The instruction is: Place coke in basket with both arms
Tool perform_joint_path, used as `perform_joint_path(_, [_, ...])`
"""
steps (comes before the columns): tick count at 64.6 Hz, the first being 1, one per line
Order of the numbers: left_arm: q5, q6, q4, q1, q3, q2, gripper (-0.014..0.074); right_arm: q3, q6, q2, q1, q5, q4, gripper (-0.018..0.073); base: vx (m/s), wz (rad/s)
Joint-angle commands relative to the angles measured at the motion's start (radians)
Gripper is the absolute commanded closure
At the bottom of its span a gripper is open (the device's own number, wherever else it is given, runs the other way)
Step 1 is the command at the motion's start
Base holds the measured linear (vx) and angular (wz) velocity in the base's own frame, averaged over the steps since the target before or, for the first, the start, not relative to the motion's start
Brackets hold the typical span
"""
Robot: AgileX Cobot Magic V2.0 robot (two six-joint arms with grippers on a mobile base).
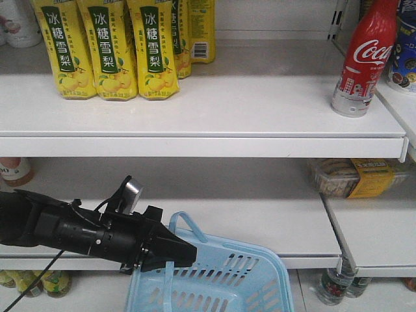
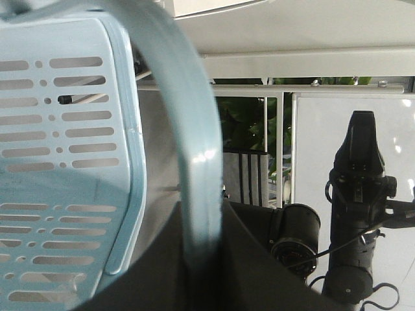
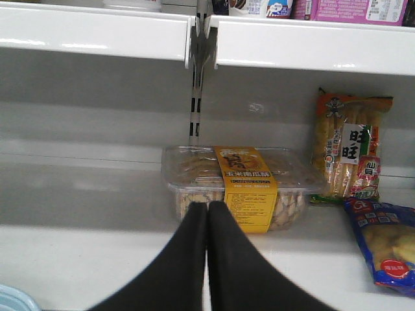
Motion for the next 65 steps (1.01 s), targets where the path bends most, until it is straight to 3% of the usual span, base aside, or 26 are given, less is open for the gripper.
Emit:
perform_joint_path(1, [0.079,0.014,-0.077,-0.007,-0.018,-0.052,0.0603,0.008,-0.006,-0.012,-0.005,-0.078,-0.004,0.0569,0.0,0.0])
perform_joint_path(30, [0.079,0.014,-0.077,-0.007,-0.018,-0.052,0.0603,0.008,-0.005,-0.012,-0.005,-0.085,0.0,0.0569,0.0,0.0])
perform_joint_path(38, [0.079,0.014,-0.077,-0.007,-0.018,-0.052,0.0603,0.001,0.0,-0.012,-0.005,-0.164,0.005,0.0569,0.0,0.0])
perform_joint_path(52, [0.079,0.014,-0.077,-0.007,-0.018,-0.052,0.0603,-0.115,0.002,0.024,-0.005,-0.169,0.041,0.0569,0.0,0.0])
perform_joint_path(65, [0.079,0.014,-0.077,-0.007,-0.018,-0.052,0.0603,-0.288,-0.002,0.214,-0.005,-0.115,0.038,0.0569,0.0,0.0])
